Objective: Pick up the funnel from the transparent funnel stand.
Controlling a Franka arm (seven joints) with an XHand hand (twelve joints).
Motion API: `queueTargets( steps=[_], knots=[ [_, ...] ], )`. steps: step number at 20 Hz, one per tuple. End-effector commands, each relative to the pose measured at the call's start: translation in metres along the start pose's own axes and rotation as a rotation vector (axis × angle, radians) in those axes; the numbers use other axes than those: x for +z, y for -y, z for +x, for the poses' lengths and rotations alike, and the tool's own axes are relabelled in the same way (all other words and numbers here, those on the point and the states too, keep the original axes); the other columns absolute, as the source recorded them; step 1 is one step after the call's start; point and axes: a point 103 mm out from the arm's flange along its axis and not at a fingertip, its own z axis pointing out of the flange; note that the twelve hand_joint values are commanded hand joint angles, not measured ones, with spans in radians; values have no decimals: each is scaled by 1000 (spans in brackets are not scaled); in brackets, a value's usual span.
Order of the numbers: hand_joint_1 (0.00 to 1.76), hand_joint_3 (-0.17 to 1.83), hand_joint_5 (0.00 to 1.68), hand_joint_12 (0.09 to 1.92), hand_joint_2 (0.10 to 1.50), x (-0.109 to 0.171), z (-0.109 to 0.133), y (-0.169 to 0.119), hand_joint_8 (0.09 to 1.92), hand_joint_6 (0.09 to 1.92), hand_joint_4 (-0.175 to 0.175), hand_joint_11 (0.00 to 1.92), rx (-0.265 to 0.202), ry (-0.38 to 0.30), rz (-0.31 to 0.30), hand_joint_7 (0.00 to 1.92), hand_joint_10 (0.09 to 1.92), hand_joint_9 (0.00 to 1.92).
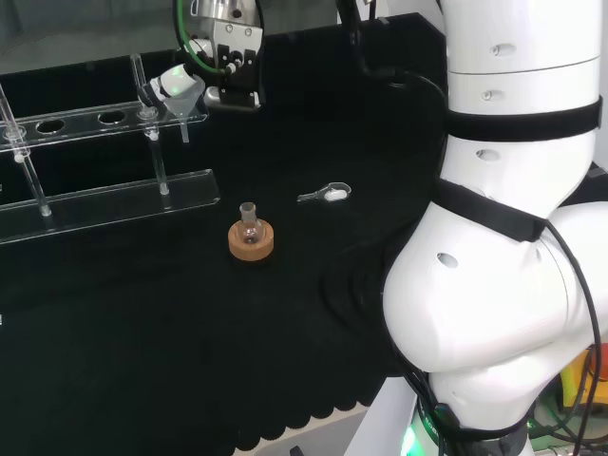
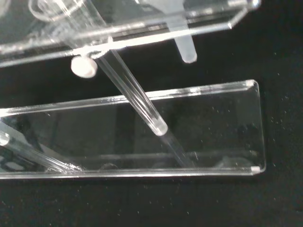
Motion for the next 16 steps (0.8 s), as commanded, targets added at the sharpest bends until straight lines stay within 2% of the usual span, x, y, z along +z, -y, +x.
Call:
queueTargets(
  steps=[1, 4, 10, 11, 14, 16],
  knots=[
    [458, 34, 0, 87, 684, -1, -3, 1, 156, 87, -123, 0, 17, 5, 5, 273, 87, 83],
    [459, 34, 0, 87, 686, -1, 0, -2, 163, 87, -122, 0, 20, 1, -5, 280, 87, 90],
    [488, 40, 60, 87, 702, 0, -11, 13, 222, 87, -108, 0, 20, 5, -40, 366, 103, 163],
    [491, 40, 82, 87, 704, 0, -12, 15, 261, 87, -104, 0, 15, 7, -46, 376, 166, 160],
    [505, 41, 180, 87, 710, -1, -13, 16, 408, 87, -88, 0, 26, 9, -51, 408, 578, 55],
    [519, 43, 233, 87, 714, -1, -13, 16, 458, 87, -81, 0, 26, 8, -50, 445, 721, 34]
  ],
)
